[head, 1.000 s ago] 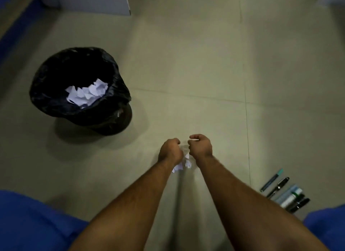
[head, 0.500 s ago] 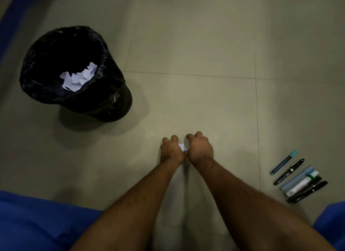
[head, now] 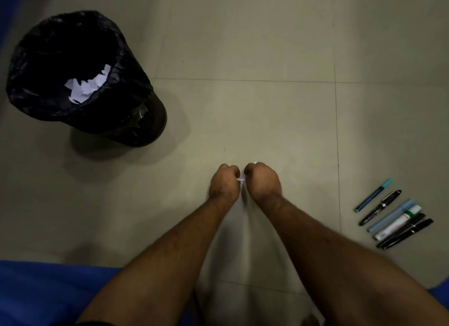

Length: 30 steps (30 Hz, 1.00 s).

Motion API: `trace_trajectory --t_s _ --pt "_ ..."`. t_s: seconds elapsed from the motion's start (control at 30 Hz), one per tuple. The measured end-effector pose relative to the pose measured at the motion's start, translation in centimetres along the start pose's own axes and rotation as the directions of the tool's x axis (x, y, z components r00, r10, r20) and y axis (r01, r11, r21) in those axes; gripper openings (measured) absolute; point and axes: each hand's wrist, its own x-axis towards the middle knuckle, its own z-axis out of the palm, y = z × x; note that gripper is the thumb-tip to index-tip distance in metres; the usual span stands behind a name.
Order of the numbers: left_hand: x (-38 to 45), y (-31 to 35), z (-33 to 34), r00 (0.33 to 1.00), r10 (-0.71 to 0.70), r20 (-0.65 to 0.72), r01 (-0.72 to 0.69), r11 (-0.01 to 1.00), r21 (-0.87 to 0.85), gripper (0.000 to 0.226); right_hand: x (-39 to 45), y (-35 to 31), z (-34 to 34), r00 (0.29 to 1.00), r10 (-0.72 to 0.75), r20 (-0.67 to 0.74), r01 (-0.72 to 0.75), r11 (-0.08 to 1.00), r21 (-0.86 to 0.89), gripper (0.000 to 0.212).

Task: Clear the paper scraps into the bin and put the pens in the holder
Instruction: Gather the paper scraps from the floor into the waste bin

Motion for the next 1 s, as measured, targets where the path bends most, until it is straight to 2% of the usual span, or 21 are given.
trace_trajectory --t_s 0.1,0.2,0.27,0.4,0.5,0.67,0.73,0.8,0.9,1.0 --pt "0.4 0.1 -0.3 0.999 -0.003 0.035 0.002 1.000 0.031 0.010 -0.2 0.0 -0.1 0.997 0.082 -0.006 -0.081 0.989 0.121 0.029" --pt "0.4 -0.4 -0.2 1.000 0.005 0.007 -0.005 0.999 -0.036 0.029 -0.6 0.4 0.1 0.989 0.145 -0.034 -0.136 0.971 0.195 0.048" --pt "0.6 -0.5 0.0 0.999 0.038 0.015 -0.038 0.999 -0.039 0.038 -0.9 0.8 0.2 0.985 0.157 -0.065 -0.144 0.973 0.180 0.049" --pt "0.9 -0.2 0.0 0.998 0.053 0.020 -0.053 0.998 -0.023 0.015 -1.1 1.2 0.0 0.986 0.154 -0.065 -0.148 0.985 0.092 0.041" --pt "0.8 -0.1 0.3 0.998 0.055 0.009 -0.055 0.998 0.014 0.006 -0.7 1.1 -0.1 0.986 0.148 -0.081 -0.143 0.987 0.070 0.027" --pt "0.8 0.2 0.0 0.998 0.007 -0.060 -0.009 1.000 -0.026 0.006 -0.7 1.0 0.3 0.984 0.152 -0.098 -0.151 0.988 0.012 0.025" --pt "0.9 0.2 0.1 0.998 -0.029 -0.057 0.024 0.996 -0.085 0.010 -0.6 1.1 0.3 0.985 0.151 -0.081 -0.146 0.987 0.060 0.024" --pt "0.8 0.0 0.2 0.995 -0.094 -0.029 0.085 0.971 -0.222 0.011 -0.8 1.2 0.5 0.982 0.173 -0.075 -0.156 0.969 0.193 0.020" --pt "0.4 0.0 -0.5 0.981 -0.188 0.037 0.184 0.868 -0.462 0.017 -1.5 1.0 0.3 0.954 0.283 -0.097 -0.225 0.892 0.392 0.013" --pt "0.0 0.8 -2.4 0.970 -0.232 0.065 0.227 0.788 -0.573 0.021 -1.8 0.5 -0.3 0.942 0.318 -0.107 -0.247 0.874 0.419 0.014"
